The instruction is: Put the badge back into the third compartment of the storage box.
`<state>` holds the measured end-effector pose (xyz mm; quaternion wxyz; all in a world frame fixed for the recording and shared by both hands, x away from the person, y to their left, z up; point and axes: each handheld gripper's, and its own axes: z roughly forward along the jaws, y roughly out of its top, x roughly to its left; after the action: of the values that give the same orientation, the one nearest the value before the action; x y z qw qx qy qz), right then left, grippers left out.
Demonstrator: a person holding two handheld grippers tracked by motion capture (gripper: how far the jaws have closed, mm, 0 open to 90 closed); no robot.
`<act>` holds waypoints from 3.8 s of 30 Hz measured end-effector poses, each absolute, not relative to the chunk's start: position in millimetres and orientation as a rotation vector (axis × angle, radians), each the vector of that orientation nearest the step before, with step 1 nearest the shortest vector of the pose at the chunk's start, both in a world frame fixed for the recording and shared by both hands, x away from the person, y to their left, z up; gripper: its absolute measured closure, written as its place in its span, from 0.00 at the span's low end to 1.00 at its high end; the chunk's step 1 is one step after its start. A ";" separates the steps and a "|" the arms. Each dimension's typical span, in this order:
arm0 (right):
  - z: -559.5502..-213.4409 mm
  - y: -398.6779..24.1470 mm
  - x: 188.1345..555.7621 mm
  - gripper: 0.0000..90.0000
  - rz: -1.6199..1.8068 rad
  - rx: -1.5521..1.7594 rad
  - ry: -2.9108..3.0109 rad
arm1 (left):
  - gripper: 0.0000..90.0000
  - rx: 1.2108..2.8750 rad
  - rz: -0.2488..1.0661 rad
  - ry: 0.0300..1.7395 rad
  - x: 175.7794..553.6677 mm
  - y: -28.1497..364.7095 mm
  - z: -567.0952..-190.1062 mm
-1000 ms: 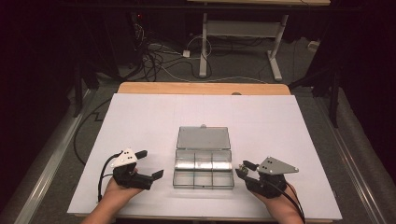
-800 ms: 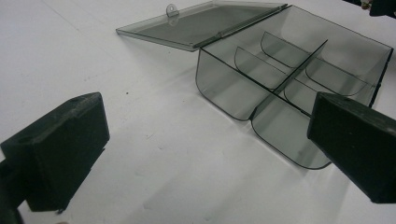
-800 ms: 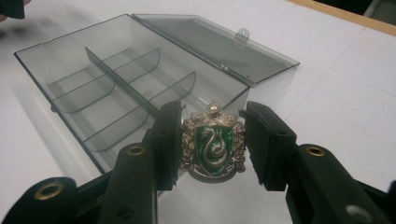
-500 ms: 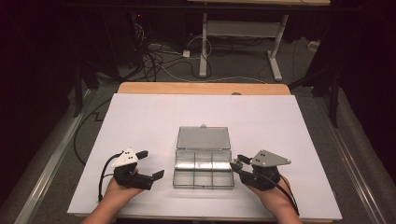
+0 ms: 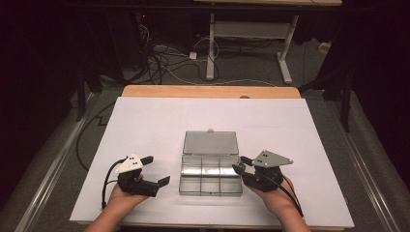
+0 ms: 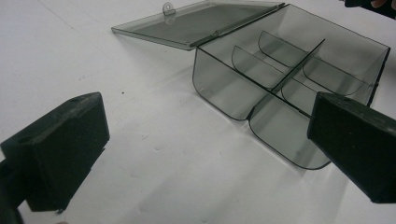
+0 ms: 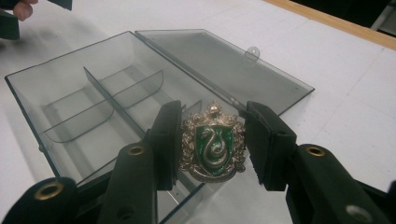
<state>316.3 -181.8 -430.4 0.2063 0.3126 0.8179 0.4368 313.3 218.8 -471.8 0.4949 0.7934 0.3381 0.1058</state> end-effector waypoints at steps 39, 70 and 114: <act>-453.1 -153.4 338.5 0.66 1.149 0.858 2.353 | 0.00 1.921 0.257 0.817 312.3 219.7 -472.0; -440.3 -194.6 328.6 0.43 1.365 1.008 2.216 | 0.00 1.918 0.241 0.840 315.8 220.0 -475.8; -466.5 -232.7 352.7 0.00 1.247 1.191 2.083 | 0.00 1.889 0.236 0.912 386.2 184.9 -468.0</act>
<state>352.7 -232.7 -466.5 0.2172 0.4299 0.7520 0.4501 386.2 184.9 -468.0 0.4926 0.7787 0.3761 0.0974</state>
